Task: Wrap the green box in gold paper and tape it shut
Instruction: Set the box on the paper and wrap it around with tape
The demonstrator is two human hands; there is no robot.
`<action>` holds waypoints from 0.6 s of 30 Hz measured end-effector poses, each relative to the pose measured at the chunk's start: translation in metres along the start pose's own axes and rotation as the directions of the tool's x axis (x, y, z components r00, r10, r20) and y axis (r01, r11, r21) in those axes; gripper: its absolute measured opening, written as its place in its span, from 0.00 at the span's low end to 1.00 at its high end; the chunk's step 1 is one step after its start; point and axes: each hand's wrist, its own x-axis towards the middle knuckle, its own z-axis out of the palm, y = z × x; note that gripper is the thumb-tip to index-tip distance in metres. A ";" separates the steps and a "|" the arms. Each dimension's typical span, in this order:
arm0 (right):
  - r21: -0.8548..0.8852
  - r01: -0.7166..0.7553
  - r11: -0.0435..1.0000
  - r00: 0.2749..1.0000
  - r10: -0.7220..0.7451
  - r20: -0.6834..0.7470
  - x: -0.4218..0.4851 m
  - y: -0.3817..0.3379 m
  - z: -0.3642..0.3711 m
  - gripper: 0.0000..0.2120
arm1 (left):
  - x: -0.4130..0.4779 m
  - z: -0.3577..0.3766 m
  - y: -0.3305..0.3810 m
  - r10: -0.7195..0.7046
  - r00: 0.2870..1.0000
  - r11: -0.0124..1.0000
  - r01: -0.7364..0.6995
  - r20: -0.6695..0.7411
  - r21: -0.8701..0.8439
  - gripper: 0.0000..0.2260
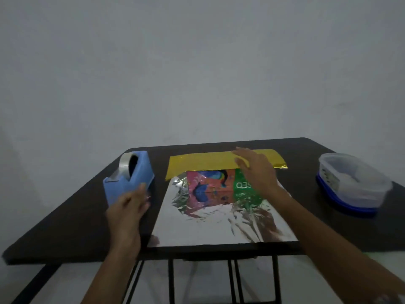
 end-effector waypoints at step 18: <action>0.494 -0.177 0.851 0.977 0.214 -0.018 -0.017 0.080 -0.007 0.12 | -0.053 0.173 -0.050 -0.338 0.875 0.941 0.316 0.347 0.121 0.06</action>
